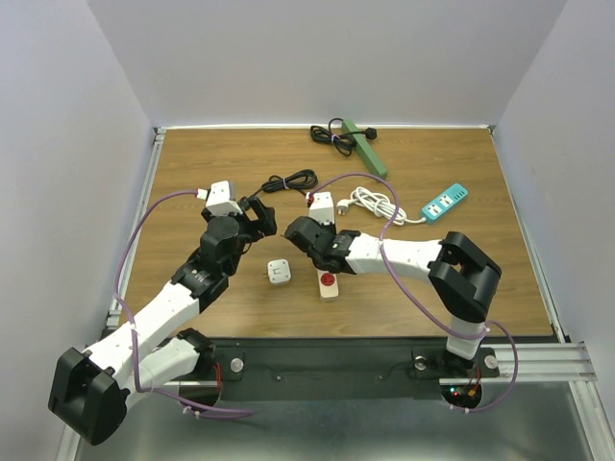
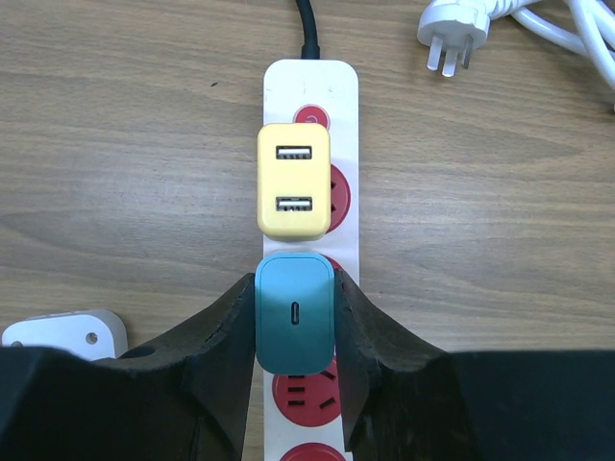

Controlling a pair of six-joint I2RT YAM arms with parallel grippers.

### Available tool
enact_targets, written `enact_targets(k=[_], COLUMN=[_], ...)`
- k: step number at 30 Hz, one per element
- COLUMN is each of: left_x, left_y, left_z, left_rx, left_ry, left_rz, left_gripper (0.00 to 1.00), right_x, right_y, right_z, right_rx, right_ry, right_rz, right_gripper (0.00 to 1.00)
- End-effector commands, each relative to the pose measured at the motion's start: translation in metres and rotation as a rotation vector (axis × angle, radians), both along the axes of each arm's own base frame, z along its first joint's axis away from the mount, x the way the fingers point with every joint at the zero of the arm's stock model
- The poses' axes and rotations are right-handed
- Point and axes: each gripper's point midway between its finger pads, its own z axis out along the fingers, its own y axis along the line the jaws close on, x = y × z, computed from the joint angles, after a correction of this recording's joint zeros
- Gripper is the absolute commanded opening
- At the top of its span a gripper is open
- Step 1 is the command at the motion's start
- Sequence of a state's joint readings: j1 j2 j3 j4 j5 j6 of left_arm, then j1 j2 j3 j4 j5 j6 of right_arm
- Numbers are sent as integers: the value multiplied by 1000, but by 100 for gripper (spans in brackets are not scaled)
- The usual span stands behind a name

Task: Insert the plug

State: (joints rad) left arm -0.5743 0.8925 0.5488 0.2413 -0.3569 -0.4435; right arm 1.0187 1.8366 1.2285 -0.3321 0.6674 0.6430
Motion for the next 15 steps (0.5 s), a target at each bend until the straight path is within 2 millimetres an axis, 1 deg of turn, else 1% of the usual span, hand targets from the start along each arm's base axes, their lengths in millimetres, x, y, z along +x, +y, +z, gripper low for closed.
enact_targets(k=[1,2,4,8,9,10,11,12,13,14,15], left_x=[3,3,3,1,2,2,2,2,1,1,0], left_y=[5,5,8,11,12,13,15,16,18,19,21], left_z=[13,13,14,13,13,12,8,7,3,2,0], left_rx=[-17,-16,-14,-11,-10,-8,8,13,19,21,23], left_ry=[-36,-35,-35,-31,-27,-21,1,9,29,35,40], left_rz=[30,30,43,57,67,74,83,90,98,105,114], left_gripper=[99,99,99,99,99,99,99,99,99,99,99], right_x=[-78,-81,-83,-76,-71,-69,-67,-65,-61,-58,-55], right_y=[-35,-38,-40,-36,-30,-28,-27,-24,-19,-18,-17], right_z=[-100,-103,-102,-83,-72,-67,-63,-59,-50,-46,-39], right_rx=[-219,-223,-214,-179,-152,-142,-136,-128,-106,-100,-88], right_ry=[372,384,388,338,318,308,301,292,280,268,255], right_rz=[108,108,98,87,85,85,82,83,85,82,81], right_gripper=[0,0,0,0,0,1,1,5,15,20,35])
